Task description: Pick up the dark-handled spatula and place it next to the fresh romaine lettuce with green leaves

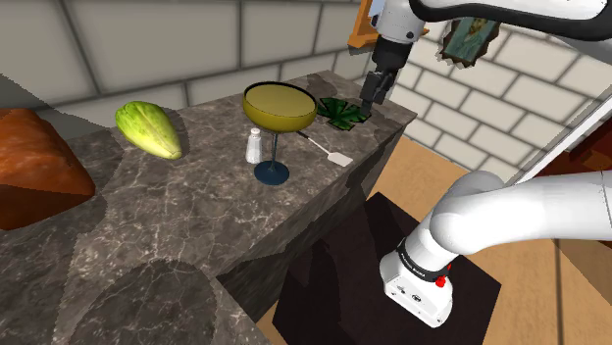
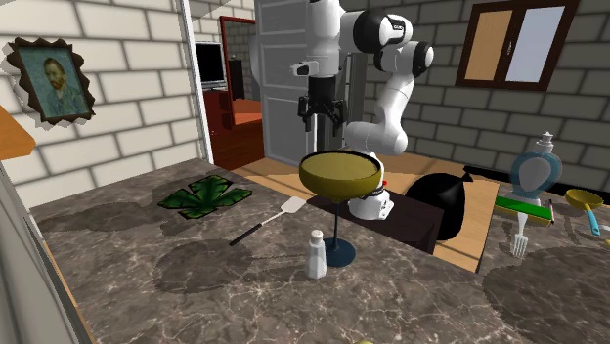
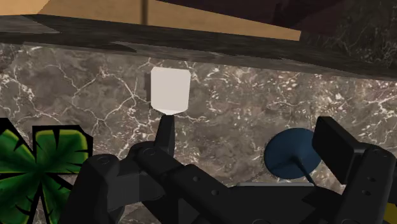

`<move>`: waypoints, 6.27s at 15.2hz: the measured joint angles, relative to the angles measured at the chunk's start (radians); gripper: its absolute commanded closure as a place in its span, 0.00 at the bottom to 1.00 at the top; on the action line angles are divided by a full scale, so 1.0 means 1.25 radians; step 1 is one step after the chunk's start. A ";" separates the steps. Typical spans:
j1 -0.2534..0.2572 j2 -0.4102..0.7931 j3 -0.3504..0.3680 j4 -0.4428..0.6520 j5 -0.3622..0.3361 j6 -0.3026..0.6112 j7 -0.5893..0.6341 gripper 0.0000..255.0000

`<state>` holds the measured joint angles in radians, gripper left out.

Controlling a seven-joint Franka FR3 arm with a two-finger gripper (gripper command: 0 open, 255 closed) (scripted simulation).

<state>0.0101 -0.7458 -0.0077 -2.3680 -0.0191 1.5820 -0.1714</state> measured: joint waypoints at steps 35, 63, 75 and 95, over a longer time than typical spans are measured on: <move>-0.028 0.531 -0.067 -0.060 0.023 0.676 -0.027 0.00; -0.030 0.436 -0.063 0.016 0.011 0.505 -0.016 1.00; -0.030 0.392 -0.061 0.105 0.008 0.372 -0.013 1.00; 0.069 0.392 0.103 0.204 0.033 0.389 0.243 1.00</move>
<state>0.0965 -0.2554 0.1205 -2.1125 0.0227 2.0687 0.1327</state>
